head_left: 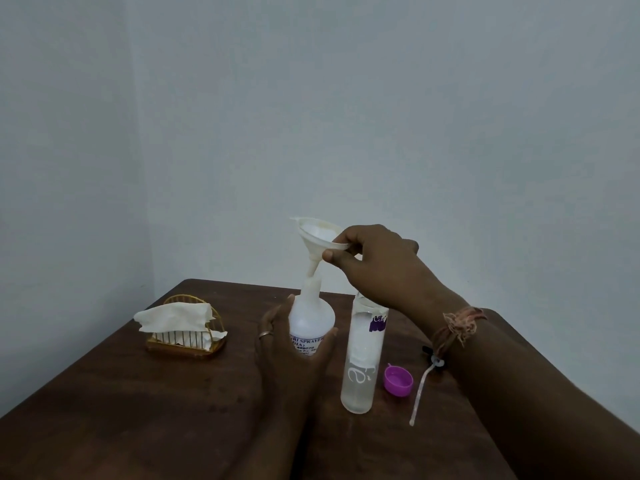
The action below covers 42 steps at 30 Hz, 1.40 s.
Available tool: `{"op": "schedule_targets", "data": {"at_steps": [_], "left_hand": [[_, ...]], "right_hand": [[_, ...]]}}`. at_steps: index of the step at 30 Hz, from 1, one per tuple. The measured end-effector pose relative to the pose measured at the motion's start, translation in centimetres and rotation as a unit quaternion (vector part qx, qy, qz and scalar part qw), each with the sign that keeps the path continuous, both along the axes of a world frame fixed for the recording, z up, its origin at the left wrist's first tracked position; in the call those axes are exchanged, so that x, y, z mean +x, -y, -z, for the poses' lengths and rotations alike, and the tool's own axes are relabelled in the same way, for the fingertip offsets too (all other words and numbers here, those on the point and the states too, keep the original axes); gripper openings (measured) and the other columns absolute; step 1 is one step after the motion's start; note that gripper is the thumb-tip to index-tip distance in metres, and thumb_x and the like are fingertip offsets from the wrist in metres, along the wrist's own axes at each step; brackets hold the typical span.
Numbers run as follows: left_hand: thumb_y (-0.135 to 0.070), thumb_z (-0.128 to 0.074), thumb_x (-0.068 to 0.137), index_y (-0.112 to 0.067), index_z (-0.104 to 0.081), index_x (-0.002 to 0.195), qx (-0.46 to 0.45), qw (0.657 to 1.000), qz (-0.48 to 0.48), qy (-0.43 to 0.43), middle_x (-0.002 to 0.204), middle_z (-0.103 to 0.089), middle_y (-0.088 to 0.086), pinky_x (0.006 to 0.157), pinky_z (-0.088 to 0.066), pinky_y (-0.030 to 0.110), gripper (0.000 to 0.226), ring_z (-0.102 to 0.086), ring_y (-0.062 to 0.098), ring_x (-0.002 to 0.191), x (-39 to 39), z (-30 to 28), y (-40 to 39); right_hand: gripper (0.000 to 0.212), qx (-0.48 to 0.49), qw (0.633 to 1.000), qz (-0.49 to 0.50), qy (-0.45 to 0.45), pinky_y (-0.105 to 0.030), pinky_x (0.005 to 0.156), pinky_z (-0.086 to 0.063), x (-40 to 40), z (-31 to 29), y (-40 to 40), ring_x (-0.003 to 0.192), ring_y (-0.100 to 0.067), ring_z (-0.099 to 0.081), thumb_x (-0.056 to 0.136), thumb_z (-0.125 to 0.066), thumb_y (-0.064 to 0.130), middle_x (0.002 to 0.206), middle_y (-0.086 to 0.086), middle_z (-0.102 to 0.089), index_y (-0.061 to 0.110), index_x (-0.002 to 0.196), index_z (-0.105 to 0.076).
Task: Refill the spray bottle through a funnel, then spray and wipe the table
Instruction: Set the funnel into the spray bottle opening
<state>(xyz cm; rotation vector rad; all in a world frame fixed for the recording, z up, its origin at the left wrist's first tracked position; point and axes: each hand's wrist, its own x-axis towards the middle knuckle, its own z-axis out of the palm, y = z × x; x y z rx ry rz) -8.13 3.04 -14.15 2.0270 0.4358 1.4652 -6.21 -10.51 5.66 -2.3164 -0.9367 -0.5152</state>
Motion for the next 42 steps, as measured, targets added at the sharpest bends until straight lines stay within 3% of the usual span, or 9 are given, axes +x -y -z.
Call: {"op": "schedule_targets", "data": {"at_steps": [8, 16, 20, 24, 29, 33, 36, 38, 42], "left_hand": [[-0.084, -0.054, 0.073, -0.02, -0.048, 0.143, -0.009, 0.999, 0.047, -0.009, 0.139, -0.057, 0.005, 0.105, -0.031, 0.019, 0.096, -0.054, 0.02, 0.127, -0.6, -0.2, 0.3], [-0.084, -0.06, 0.068, -0.026, -0.044, 0.143, -0.049, 0.995, 0.065, -0.057, 0.14, -0.056, -0.001, 0.102, -0.042, 0.028, 0.097, -0.053, 0.016, 0.126, -0.1, 0.5, 0.1], [-0.07, -0.079, 0.063, -0.033, -0.037, 0.138, -0.116, 0.98, 0.099, -0.128, 0.134, -0.052, -0.007, 0.091, -0.042, 0.025, 0.094, -0.051, 0.014, 0.123, -0.4, 1.3, 0.8], [-0.073, -0.079, 0.058, -0.035, -0.037, 0.134, -0.125, 0.968, 0.096, -0.193, 0.13, -0.054, -0.007, 0.094, -0.053, 0.036, 0.095, -0.055, 0.016, 0.119, -0.3, 1.3, 0.4], [-0.073, -0.078, 0.057, -0.035, -0.038, 0.131, -0.117, 0.969, 0.086, -0.201, 0.129, -0.056, -0.004, 0.092, -0.055, 0.042, 0.093, -0.057, 0.019, 0.116, -0.7, 1.4, 0.5], [-0.074, -0.075, 0.056, -0.035, -0.037, 0.134, -0.108, 0.966, 0.102, -0.212, 0.133, -0.053, -0.005, 0.094, -0.054, 0.042, 0.095, -0.054, 0.018, 0.121, -0.6, 1.3, 0.5], [-0.08, -0.068, 0.049, -0.035, -0.041, 0.135, -0.121, 0.962, 0.119, -0.215, 0.131, -0.054, -0.008, 0.096, -0.053, 0.045, 0.1, -0.053, 0.017, 0.121, -0.8, 1.4, 0.5], [-0.084, -0.061, 0.053, -0.037, -0.044, 0.133, -0.147, 0.962, 0.135, -0.189, 0.127, -0.054, -0.011, 0.095, -0.052, 0.042, 0.094, -0.053, 0.016, 0.119, -0.9, 1.1, 0.8], [-0.092, -0.052, 0.06, -0.036, -0.042, 0.14, -0.184, 0.963, 0.138, -0.139, 0.134, -0.053, -0.007, 0.092, -0.048, 0.035, 0.098, -0.052, 0.017, 0.123, -1.0, -0.3, 1.6]], "right_hand": [[0.025, -0.034, 0.998, 0.015, 0.058, -0.04, 0.098, -0.026, -0.1, 0.0, 0.6, 0.113, -0.014, -0.053, 0.098, -0.058, 0.05, 0.101, 0.012, -0.072, 0.033, 0.11, -0.071], [0.047, -0.149, 0.987, 0.009, 0.056, -0.041, 0.102, -0.023, -1.0, 0.3, 0.7, 0.131, -0.018, -0.043, 0.095, -0.056, 0.056, 0.112, 0.01, -0.066, 0.043, 0.141, -0.051], [0.071, 0.012, 1.0, -0.017, -0.009, -0.038, 0.111, -0.023, -1.0, 1.6, 2.9, 0.142, -0.016, -0.038, 0.092, -0.065, 0.053, 0.145, 0.01, -0.052, 0.045, 0.153, -0.03], [0.074, 0.252, 0.961, -0.003, -0.116, -0.047, 0.109, -0.046, -0.5, 7.0, 4.3, 0.126, -0.012, -0.05, 0.087, -0.07, 0.055, 0.136, 0.008, -0.05, 0.036, 0.15, -0.035], [0.096, 0.261, 0.935, -0.034, -0.237, -0.039, 0.104, -0.053, -0.3, 13.9, 4.2, 0.126, -0.006, -0.058, 0.069, -0.075, 0.07, 0.143, 0.011, -0.054, 0.043, 0.15, -0.031], [0.073, 0.243, 0.935, -0.047, -0.254, -0.033, 0.102, -0.054, 0.1, 16.8, 3.9, 0.121, 0.0, -0.061, 0.08, -0.085, 0.037, 0.135, 0.016, -0.061, 0.038, 0.14, -0.043], [0.049, 0.229, 0.933, -0.05, -0.272, -0.033, 0.096, -0.057, -0.3, 18.0, 3.9, 0.109, 0.002, -0.067, 0.085, -0.082, 0.031, 0.117, 0.018, -0.071, 0.037, 0.125, -0.055], [0.042, 0.252, 0.929, -0.045, -0.267, -0.02, 0.084, -0.057, -0.5, 18.0, 4.2, 0.101, 0.005, -0.068, 0.085, -0.082, 0.025, 0.107, 0.021, -0.072, 0.037, 0.117, -0.058], [0.044, 0.31, 0.92, -0.014, -0.241, -0.016, 0.075, -0.056, -0.2, 17.7, 4.7, 0.099, 0.003, -0.068, 0.082, -0.084, 0.028, 0.108, 0.016, -0.071, 0.033, 0.119, -0.06]]}}
